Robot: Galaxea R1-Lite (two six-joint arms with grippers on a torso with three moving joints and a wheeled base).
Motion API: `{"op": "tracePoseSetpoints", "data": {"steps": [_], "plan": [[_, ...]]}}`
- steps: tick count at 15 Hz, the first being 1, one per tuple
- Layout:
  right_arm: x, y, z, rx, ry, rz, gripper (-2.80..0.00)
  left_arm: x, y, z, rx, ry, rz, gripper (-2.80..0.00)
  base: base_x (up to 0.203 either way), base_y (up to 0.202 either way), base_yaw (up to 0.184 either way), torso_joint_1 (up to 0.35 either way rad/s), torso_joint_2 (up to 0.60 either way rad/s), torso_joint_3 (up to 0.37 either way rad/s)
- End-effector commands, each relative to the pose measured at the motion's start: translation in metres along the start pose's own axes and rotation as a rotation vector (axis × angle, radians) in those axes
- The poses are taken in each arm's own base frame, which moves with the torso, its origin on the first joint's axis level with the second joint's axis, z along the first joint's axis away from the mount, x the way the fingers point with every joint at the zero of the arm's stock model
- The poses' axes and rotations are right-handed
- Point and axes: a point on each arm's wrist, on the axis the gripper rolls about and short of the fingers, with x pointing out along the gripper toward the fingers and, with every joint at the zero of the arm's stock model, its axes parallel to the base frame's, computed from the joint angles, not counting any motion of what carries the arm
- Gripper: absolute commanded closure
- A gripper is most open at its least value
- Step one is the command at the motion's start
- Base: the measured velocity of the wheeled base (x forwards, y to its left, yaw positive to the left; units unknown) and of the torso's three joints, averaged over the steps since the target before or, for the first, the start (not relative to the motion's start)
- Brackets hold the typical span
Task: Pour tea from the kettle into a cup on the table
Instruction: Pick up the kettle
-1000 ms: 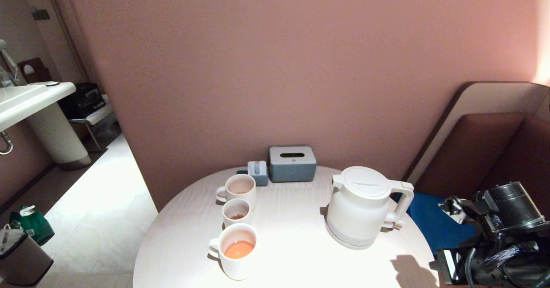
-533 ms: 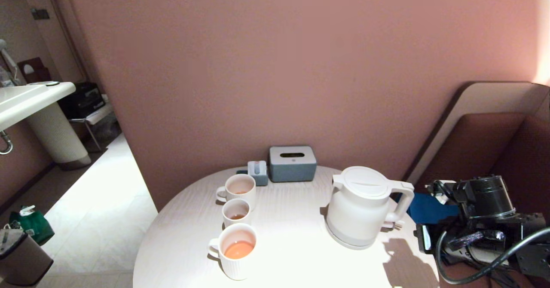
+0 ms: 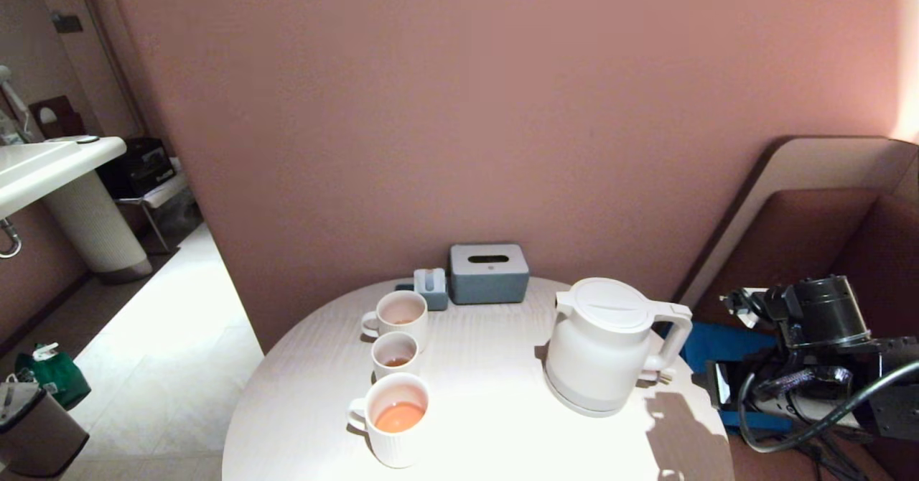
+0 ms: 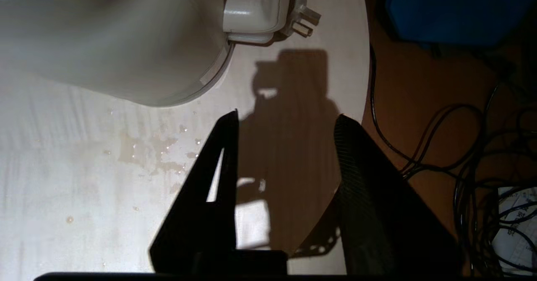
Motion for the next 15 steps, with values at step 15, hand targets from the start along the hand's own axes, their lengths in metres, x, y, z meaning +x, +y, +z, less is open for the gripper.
{"op": "tracePoseSetpoints", "data": {"steps": [15], "plan": [[0.07, 0.001, 0.007, 0.017, -0.205, -0.073, -2.8, 0.0, 0.0, 0.0, 0.0, 0.0, -0.001, 0.0, 0.0, 0.0, 0.0, 0.0, 0.0, 0.0]]}}
